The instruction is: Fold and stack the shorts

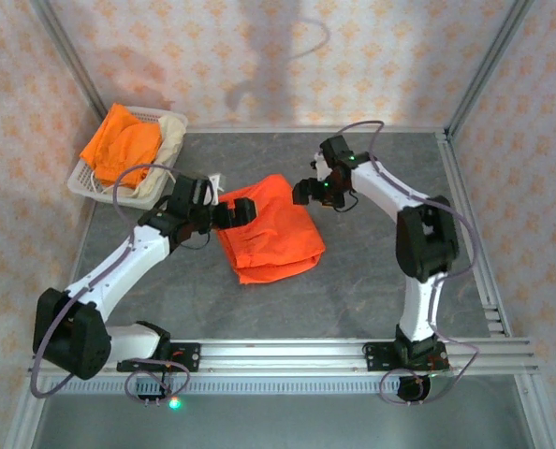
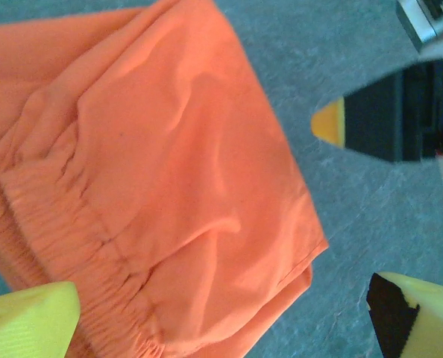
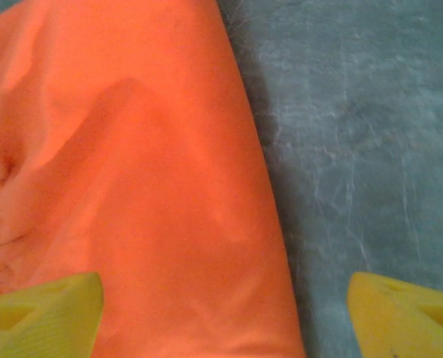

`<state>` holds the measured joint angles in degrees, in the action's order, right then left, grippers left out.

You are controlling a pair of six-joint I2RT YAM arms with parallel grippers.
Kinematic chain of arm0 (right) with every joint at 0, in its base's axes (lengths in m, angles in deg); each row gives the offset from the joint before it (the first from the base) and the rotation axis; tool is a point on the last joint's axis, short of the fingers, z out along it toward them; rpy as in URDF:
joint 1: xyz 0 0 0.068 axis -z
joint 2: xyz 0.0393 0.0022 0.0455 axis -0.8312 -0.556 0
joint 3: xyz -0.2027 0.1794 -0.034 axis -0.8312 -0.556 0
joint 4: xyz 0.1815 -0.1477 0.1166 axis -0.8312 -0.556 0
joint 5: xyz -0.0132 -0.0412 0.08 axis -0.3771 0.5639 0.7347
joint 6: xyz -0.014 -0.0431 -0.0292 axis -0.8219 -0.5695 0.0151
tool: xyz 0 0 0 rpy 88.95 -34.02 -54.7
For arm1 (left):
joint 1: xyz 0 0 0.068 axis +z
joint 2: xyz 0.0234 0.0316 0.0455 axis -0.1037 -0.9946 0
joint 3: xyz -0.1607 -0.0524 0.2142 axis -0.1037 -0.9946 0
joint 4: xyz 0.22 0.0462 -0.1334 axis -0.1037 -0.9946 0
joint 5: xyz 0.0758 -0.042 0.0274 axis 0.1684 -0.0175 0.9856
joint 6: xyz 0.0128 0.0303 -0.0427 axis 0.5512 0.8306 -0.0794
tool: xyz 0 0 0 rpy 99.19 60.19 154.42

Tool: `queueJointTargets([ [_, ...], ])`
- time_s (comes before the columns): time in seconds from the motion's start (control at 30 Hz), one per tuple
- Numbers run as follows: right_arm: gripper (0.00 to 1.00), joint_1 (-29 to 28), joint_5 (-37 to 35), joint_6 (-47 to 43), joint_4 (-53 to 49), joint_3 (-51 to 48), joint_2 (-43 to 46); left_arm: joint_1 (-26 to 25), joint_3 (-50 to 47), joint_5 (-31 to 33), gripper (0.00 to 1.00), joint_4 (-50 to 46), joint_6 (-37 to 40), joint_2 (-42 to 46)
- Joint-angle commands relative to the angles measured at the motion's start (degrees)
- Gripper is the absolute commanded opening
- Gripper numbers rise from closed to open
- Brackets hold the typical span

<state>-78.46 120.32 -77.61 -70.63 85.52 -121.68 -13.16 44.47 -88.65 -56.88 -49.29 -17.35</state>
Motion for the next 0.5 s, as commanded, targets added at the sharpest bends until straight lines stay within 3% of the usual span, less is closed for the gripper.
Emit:
queueJointTargets([
  [0.0, 0.77, -0.1, 1.7, -5.2, -6.4, 5.5, -5.4, -0.1, -1.6, 1.4, 1.00, -2.2, 0.9, 3.8],
  [0.23, 0.62, -1.9, 5.2, -5.5, -7.6, 10.9, -13.3, -0.1, -4.4, 2.3, 1.00, -3.1, 0.8, 6.8],
  [0.47, 0.29, -2.7, 3.6, -3.8, -7.4, 12.7, -17.0, -0.1, -5.4, 2.9, 1.00, -3.8, 1.1, 7.7],
])
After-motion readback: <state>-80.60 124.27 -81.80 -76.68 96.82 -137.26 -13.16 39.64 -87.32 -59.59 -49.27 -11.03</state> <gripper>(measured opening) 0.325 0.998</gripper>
